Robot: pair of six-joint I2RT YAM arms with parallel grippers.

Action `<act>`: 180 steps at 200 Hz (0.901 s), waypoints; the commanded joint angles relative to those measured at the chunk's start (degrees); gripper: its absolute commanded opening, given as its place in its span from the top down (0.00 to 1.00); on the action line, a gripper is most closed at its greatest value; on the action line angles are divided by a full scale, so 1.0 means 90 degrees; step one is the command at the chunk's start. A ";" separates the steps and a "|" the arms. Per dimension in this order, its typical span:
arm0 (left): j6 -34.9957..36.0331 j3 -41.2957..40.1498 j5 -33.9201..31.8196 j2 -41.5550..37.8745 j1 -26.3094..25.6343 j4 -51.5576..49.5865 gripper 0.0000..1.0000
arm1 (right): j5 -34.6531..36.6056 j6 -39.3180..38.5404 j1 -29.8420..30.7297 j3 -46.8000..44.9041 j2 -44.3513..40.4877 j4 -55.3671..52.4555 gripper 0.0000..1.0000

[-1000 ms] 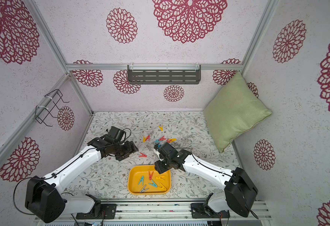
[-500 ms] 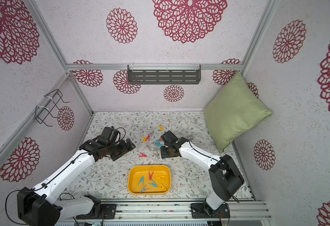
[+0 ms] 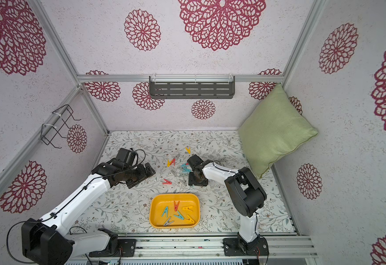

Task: Put the clothespins into the storage box
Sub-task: Pick up the clothespin from the center of the board.

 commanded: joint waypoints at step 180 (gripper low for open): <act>0.0422 0.0122 0.0822 0.0606 0.0712 0.0264 0.03 | -0.0151 -0.0328 -0.0160 0.0904 0.0850 -0.0485 0.75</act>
